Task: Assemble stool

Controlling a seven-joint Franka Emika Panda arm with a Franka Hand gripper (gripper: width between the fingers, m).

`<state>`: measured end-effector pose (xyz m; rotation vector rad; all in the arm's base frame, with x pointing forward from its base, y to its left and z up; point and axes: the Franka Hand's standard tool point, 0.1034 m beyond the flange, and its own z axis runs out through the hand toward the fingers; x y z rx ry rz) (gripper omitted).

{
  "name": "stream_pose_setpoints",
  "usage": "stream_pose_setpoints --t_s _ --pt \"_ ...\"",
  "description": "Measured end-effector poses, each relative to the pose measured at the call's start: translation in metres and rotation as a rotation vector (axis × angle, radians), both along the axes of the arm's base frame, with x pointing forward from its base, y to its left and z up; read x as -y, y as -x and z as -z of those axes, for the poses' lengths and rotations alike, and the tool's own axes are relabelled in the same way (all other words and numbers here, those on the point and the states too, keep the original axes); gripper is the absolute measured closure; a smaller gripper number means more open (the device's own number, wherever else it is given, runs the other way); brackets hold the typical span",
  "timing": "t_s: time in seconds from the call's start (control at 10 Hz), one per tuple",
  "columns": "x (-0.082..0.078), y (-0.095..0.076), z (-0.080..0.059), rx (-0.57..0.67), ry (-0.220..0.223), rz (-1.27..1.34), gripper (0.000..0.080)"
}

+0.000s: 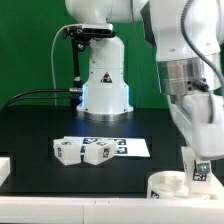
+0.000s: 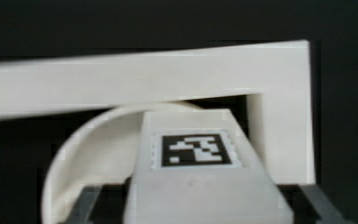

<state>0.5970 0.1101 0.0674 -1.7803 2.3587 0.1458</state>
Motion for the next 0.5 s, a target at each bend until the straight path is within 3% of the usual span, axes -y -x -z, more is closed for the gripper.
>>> stream_pose_setpoints --t_s 0.2,0.3,0.4,0.5 --pt "0.0004 0.0011 0.0004 0.007 -0.020 0.070 0.0464" --pt "0.0000 0.0013 0.0006 0.008 -0.020 0.061 0.0391" --pt "-0.0005 0.0014 0.0006 0.012 -0.017 0.037 0.0391" --pt "-0.0004 0.0016 0.0006 0.021 -0.013 -0.011 0.0211"
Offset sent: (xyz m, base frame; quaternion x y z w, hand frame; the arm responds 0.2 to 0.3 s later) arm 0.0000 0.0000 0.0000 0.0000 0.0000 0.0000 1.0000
